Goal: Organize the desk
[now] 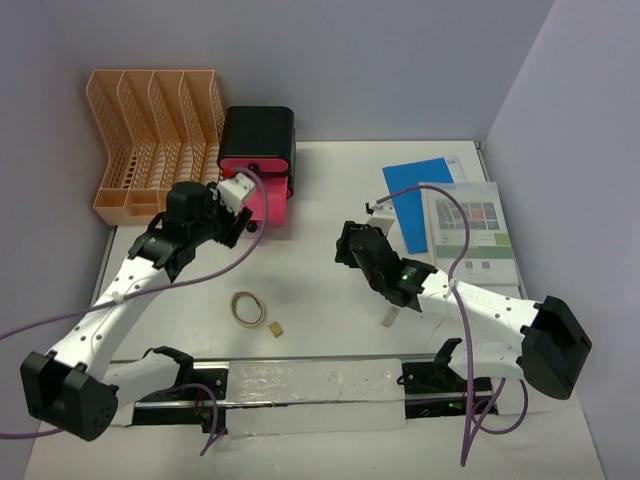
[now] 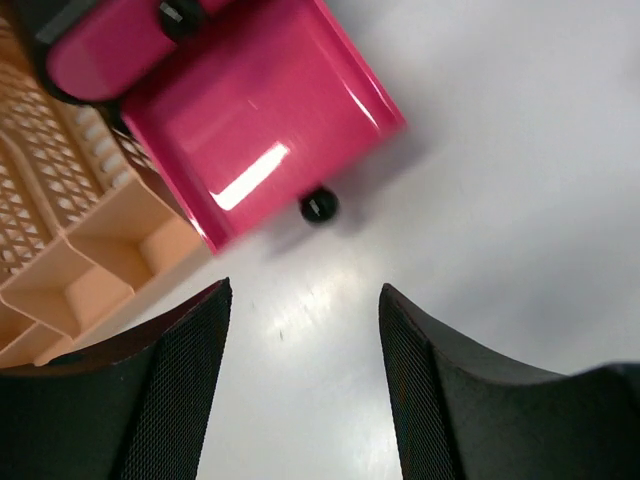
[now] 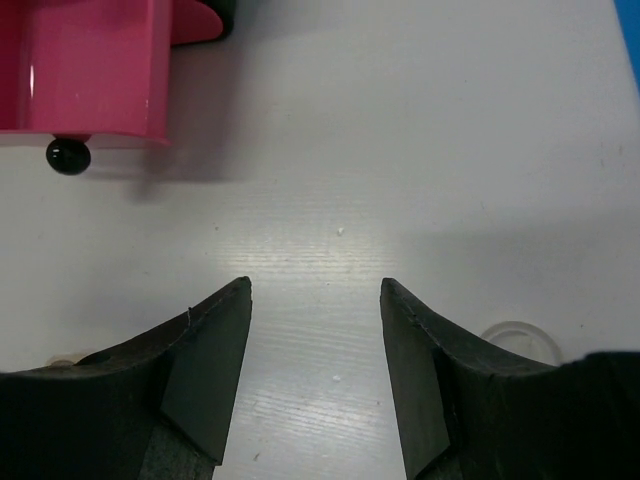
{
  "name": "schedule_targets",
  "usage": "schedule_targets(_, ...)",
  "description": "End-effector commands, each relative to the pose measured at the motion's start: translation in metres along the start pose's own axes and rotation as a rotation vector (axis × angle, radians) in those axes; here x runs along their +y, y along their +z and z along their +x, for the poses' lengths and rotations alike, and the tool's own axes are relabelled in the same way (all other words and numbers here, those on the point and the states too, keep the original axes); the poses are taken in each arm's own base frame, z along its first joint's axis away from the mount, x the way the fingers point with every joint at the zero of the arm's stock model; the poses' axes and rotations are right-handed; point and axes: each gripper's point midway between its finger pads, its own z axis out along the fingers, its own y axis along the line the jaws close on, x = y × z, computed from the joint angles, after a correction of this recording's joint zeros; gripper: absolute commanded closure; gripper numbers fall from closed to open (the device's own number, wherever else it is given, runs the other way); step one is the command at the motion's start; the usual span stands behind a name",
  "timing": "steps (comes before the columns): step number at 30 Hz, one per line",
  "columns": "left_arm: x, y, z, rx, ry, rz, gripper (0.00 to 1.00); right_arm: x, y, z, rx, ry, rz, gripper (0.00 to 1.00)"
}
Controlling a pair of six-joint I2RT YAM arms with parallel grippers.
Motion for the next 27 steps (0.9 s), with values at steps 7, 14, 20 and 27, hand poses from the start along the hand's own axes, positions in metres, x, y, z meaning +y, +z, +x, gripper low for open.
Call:
schedule_targets(7,-0.076,-0.040,0.148,0.386,0.213,0.404,0.33,-0.005,-0.009,0.003,0.045,0.020,0.015,0.38)
schedule_targets(14,-0.086,-0.006,0.176,0.419,0.174,0.410,0.32,-0.014,-0.012,0.013,0.064,0.028,0.037,0.38)
schedule_targets(20,-0.089,0.013,0.186,0.436,0.131,0.396,0.36,-0.026,-0.016,0.022,0.060,0.038,0.048,0.38)
schedule_targets(27,-0.101,0.027,0.219,0.554,0.081,0.433,0.53,-0.034,-0.016,0.025,0.053,0.027,0.074,0.38)
